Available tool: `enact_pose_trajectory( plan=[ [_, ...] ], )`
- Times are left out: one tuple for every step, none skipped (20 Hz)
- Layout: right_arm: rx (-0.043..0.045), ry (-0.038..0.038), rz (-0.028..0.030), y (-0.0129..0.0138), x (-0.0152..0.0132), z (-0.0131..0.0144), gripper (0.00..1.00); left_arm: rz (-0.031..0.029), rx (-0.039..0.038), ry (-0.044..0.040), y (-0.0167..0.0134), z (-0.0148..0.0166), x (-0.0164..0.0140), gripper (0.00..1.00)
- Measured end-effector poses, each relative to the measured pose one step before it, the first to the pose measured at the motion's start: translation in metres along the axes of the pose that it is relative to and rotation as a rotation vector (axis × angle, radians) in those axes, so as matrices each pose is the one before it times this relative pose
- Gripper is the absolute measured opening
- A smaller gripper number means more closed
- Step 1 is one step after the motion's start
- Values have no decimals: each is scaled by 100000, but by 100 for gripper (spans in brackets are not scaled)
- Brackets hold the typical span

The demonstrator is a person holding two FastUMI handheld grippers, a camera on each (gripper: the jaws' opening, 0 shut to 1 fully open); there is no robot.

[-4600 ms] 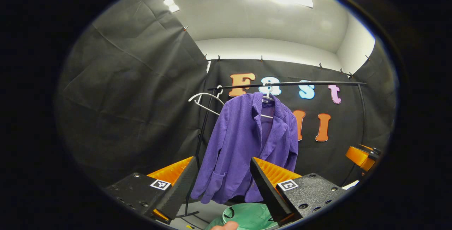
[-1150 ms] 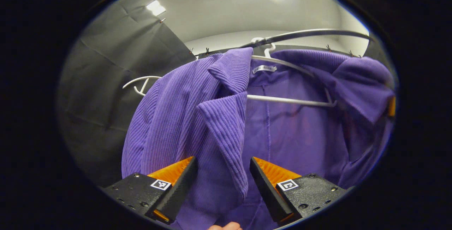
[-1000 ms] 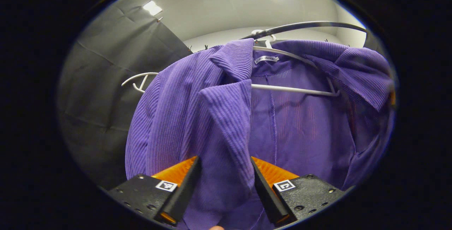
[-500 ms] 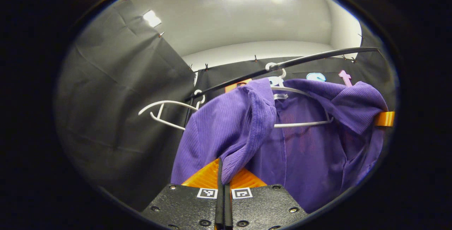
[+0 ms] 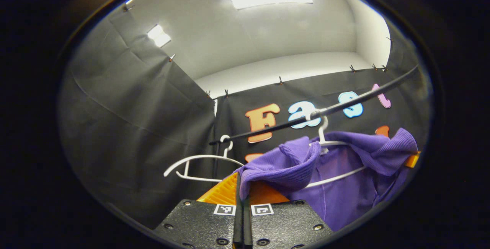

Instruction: Grasp the clothes on the hanger with both hands and then place them into the laundry hamper below.

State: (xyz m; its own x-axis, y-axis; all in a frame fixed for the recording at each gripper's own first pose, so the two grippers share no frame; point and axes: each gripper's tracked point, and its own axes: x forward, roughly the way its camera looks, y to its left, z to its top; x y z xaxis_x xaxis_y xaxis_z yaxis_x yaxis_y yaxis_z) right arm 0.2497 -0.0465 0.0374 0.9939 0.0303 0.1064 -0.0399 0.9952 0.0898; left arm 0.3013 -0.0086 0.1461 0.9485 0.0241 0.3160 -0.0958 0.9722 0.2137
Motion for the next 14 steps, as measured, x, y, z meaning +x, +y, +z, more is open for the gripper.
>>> enact_pose_trajectory(
  plan=[
    [258, 12, -476, -262, 57, 19, 7, 1324, 3004, -2064, 1159, 1291, 930, 1],
    [118, -241, -420, -195, 184, 82, 7, 1520, 3555, -1907, 898, 1190, 909, 1],
    [155, -394, -359, -205, 222, 142, 7, 301, 3059, -1751, 581, 673, 1023, 0],
    [156, -271, -187, -54, -16, 175, 7, 104, 3220, -740, 394, 584, 585, 0],
    [329, -127, -244, -127, 123, 30, 7, -234, 2724, 285, 313, 67, 489, 1],
    [721, -138, -503, -140, 26, 136, 7, -361, 2520, 489, 153, -378, 686, 0],
    [1419, -388, -348, -198, 5, 130, 8, 479, 2131, 448, 341, -459, 432, 4],
    [1744, -613, -396, -111, 32, 164, 8, 771, -231, 1346, 248, -792, 430, 0],
    [1445, -505, -227, -185, 49, 177, 8, 445, -2865, 2203, 107, -1049, 79, 1],
    [726, -297, -204, -150, 78, 34, 8, 343, -3703, 3746, 62, -1400, 63, 1],
    [973, -24, -256, -54, -18, 47, 7, 1480, -1685, 3738, 270, -1592, 165, 1],
    [862, 78, -5, 11, -216, 70, 7, 2186, -467, 3888, 934, -1889, 225, 1],
    [432, 109, 224, 55, 9, 36, 7, 740, -1235, 4543, 453, -2185, 288, 1],
    [8, 208, 140, -26, 36, 0, 7, 951, -1967, 4949, 237, -2593, 479, 1]
  ],
)
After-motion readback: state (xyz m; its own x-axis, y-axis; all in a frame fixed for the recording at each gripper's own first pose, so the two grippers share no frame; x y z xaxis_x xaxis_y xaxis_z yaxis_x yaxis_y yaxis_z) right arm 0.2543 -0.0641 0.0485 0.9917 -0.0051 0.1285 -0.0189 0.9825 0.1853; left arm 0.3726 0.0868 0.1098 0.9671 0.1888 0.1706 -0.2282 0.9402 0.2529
